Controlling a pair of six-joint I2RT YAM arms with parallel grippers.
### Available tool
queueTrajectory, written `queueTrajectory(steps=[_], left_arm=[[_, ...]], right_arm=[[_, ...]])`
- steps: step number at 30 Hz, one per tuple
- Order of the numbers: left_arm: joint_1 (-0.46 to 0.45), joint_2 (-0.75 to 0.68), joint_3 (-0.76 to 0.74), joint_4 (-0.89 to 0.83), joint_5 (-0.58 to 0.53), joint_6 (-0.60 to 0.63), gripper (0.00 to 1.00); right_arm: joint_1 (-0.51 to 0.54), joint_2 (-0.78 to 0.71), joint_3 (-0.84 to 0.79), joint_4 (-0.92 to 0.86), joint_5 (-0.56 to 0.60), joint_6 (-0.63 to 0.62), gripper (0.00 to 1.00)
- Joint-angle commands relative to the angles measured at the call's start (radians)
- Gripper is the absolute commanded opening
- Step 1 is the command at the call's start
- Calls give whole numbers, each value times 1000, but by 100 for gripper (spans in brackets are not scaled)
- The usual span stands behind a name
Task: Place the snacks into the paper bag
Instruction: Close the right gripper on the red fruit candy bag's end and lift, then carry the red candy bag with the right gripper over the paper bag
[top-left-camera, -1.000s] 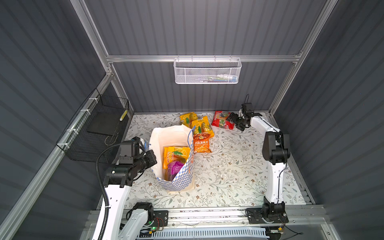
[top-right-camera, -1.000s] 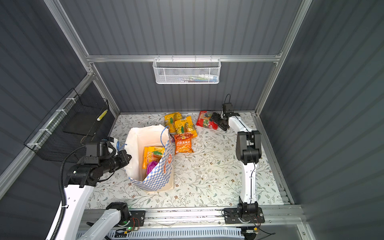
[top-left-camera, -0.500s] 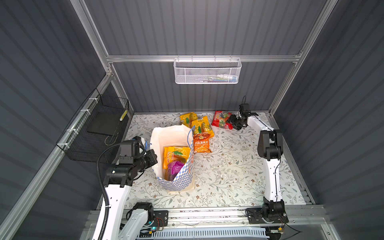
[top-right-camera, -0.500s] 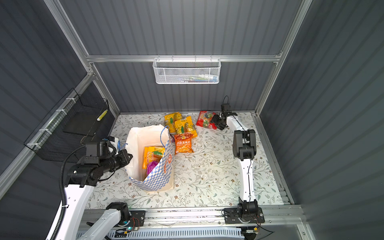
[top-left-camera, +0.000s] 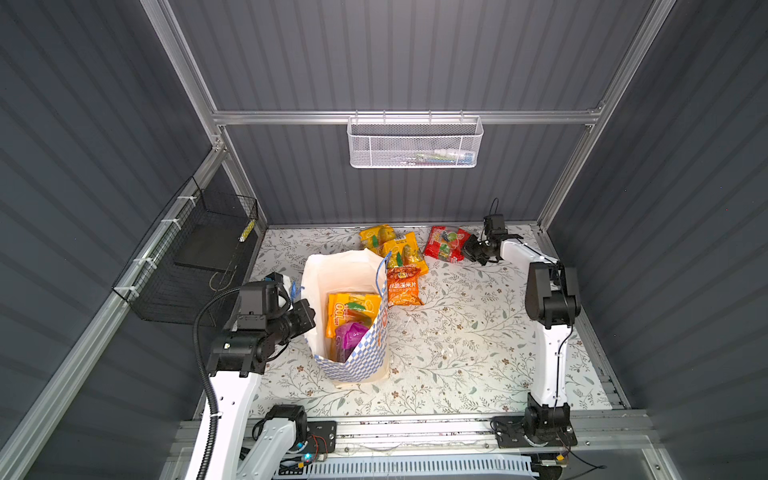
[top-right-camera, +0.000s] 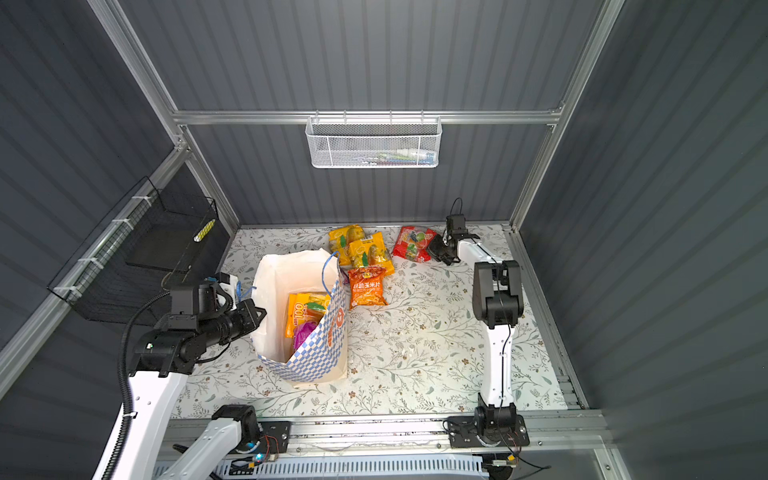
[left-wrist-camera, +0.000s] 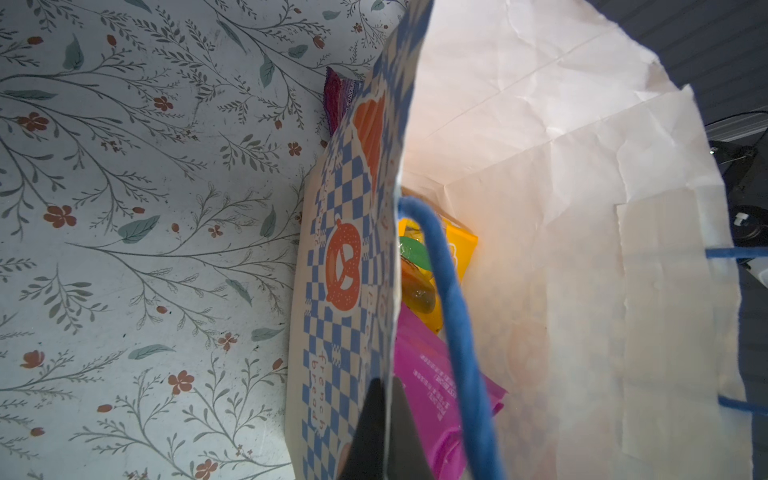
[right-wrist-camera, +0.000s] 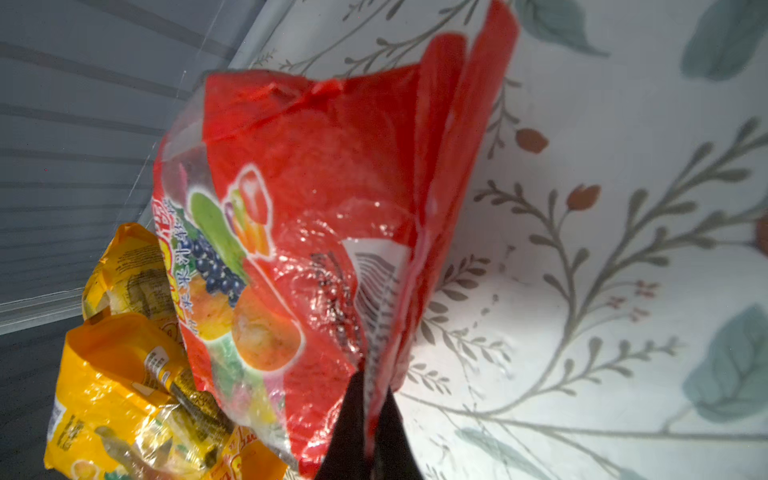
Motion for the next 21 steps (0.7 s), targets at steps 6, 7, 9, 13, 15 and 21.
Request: queueTrajectory(steps=[6, 7, 9, 13, 15, 21], left_arm=[[-3, -18, 2, -2, 71, 39, 0], [-3, -20, 6, -5, 71, 41, 0], [-3, -24, 13, -10, 71, 40, 0], [-3, -26, 20, -7, 91, 34, 0], [-3, -23, 25, -5, 101, 31, 0], [-3, -26, 40, 2, 108, 15, 0]], right_arm=[[-3, -154, -143, 79, -54, 9, 0], [-4, -184, -168, 88, -52, 10, 0], [-5, -236, -214, 103, -52, 13, 0], [-4, -351, -306, 142, -61, 22, 0], [-2, -400, -336, 145, -68, 21, 0], [14, -573, -419, 138, -70, 6, 0]])
